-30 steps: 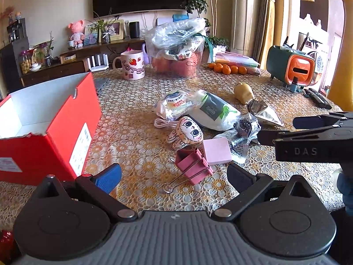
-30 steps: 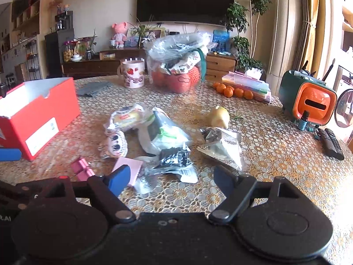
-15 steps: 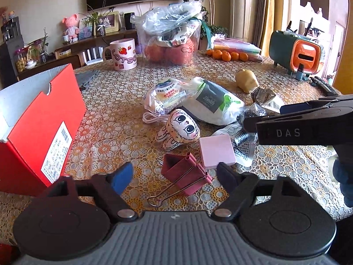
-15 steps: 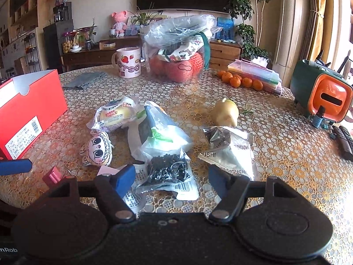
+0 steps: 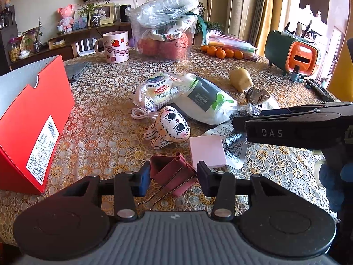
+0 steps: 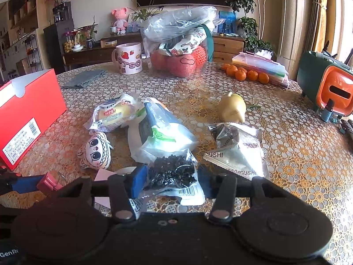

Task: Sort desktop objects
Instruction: 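Grasp the pink binder clip with the left tool while the right tool grasps the small black bag, then carry the pink clip and black bag over the red shoebox with both tools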

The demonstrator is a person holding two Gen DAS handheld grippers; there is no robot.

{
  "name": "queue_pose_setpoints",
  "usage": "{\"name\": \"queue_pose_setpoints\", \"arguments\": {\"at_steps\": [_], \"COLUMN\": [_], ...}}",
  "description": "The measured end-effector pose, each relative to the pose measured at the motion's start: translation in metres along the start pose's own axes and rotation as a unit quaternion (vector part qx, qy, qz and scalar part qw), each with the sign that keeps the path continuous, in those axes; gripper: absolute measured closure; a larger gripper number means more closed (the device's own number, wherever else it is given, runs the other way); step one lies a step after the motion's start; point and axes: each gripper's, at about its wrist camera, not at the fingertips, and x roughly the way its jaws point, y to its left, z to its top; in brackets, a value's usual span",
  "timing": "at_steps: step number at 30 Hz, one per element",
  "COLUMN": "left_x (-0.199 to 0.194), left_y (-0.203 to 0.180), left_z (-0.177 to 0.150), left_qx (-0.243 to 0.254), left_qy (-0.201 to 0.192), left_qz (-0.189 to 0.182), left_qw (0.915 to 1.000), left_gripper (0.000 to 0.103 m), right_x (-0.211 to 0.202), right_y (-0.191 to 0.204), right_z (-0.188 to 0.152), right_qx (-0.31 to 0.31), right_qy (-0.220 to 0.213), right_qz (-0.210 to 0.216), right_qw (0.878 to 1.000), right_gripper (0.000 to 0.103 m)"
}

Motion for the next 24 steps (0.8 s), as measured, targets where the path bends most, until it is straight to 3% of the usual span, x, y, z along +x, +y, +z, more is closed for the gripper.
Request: {"name": "queue_pose_setpoints", "arguments": {"at_steps": [3,11,24], "left_x": [-0.001,-0.004,-0.035], "left_y": [0.000,0.001,0.018], "left_z": [0.002,0.003,0.005], "left_qx": [-0.002,-0.001,-0.012], "left_qy": [-0.001,0.000,-0.020], "left_qz": [-0.003,-0.001,-0.002], "left_qw": [1.0000,1.0000,0.9997], "left_gripper": [0.065,0.065,0.065], "right_x": [-0.001,-0.007,-0.038], "right_y": [0.001,0.005,0.028], "right_z": [0.000,0.003,0.011], "right_qx": [-0.001,-0.013,-0.041], "right_qy": [-0.002,-0.008,-0.012], "right_qz": [0.000,-0.009,0.004], "right_qw": [1.000,1.000,0.999], "right_gripper": [0.057,0.068,0.070]}}
